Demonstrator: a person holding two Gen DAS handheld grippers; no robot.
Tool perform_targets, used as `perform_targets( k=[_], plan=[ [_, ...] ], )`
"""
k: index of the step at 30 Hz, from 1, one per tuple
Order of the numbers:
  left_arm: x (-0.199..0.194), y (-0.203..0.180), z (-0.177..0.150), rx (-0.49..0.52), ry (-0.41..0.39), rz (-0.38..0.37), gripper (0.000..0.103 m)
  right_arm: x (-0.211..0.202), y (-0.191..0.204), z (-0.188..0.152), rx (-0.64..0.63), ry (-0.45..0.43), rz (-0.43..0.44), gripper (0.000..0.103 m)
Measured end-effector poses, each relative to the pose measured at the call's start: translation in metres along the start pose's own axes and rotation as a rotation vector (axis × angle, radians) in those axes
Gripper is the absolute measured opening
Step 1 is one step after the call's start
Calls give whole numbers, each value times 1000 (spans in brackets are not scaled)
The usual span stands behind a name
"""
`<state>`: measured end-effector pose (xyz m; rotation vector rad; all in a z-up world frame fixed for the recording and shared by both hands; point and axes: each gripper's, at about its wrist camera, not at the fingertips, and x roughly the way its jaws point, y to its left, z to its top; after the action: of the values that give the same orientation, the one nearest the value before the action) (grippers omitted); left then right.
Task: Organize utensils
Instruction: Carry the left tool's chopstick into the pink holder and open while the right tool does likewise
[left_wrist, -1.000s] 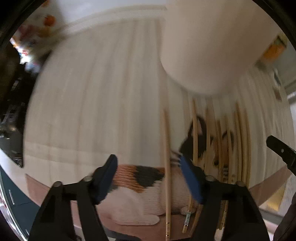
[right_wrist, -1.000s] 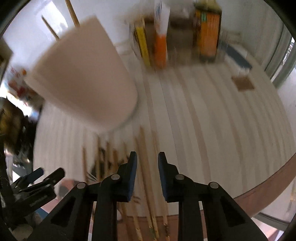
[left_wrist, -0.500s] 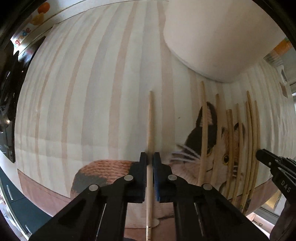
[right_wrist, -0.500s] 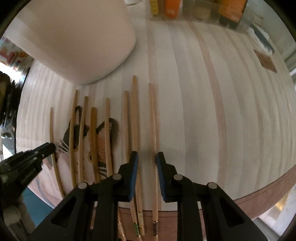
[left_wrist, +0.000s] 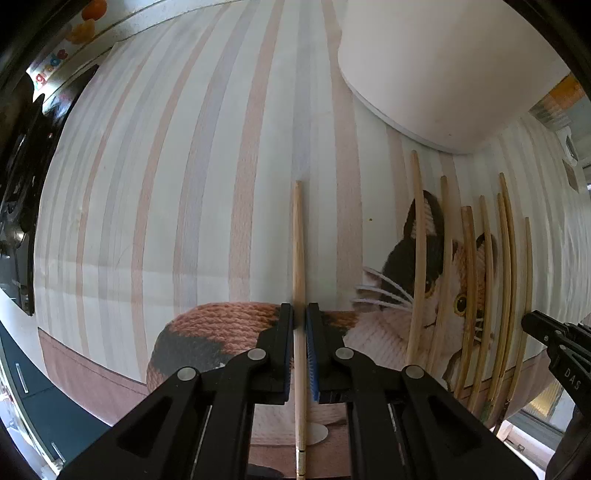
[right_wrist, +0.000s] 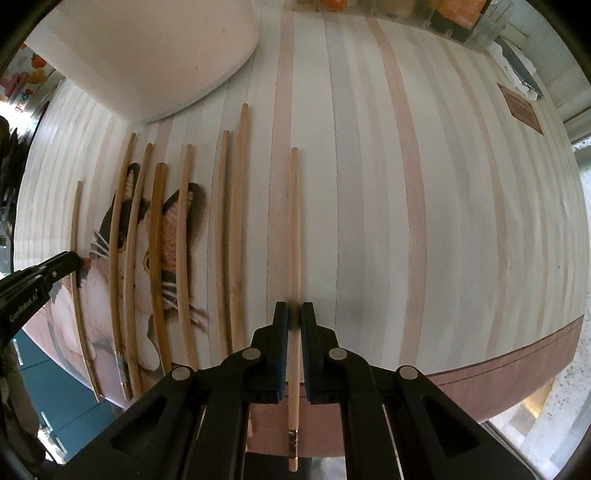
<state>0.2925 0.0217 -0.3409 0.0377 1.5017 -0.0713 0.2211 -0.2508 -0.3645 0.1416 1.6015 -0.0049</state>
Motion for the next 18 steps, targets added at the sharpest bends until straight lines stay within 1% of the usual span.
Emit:
perform_targets(
  k=[1,5,8,12,15,18],
  plan=[
    [0,2,-1,-1,3,0,5,-2,2,10,0,4,-1,7],
    [4,-1,-3,2,8,2,5,-1,13,29,-14,20,-19,7],
    [6,-3,1,4,16,6,5,-1,19,35,-23,25,-37,7],
    [6,-6,5,-4,22,10,5,8,26,32,-30,31,-60,8],
    [5,-8,7,-12,19,14,5,5,37,32,-41,31,-81,7],
    [4,-11,5,-12,8,24,4,8,44,29,-26,19,-83,7]
  ],
)
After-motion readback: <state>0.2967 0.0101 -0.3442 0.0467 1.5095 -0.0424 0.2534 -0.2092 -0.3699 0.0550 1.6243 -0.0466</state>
